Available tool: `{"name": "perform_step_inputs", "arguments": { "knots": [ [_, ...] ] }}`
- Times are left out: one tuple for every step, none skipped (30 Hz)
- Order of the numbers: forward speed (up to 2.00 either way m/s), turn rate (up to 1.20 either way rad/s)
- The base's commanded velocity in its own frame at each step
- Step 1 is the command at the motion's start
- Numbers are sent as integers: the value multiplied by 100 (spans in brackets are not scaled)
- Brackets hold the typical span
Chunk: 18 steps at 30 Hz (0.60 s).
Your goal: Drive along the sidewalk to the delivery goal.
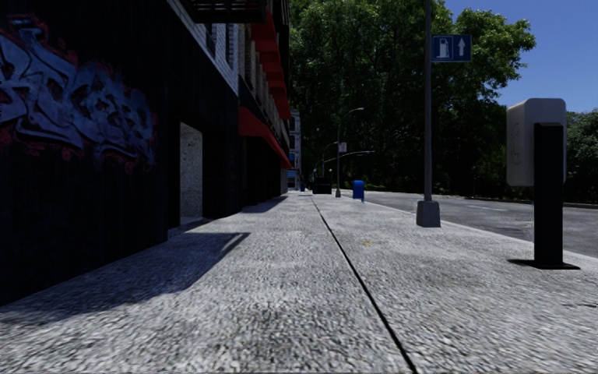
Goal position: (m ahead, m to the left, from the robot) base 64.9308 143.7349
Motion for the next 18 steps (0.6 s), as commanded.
{"name": "perform_step_inputs", "arguments": {
  "knots": [
    [200,0],
    [200,0],
    [200,0],
    [200,0],
    [200,0],
    [200,0],
    [200,0],
    [200,0],
    [200,0],
    [200,0],
    [200,0],
    [200,0],
    [200,0],
    [200,0],
    [200,0],
    [200,0],
    [200,0],
    [200,0]
  ]
}}
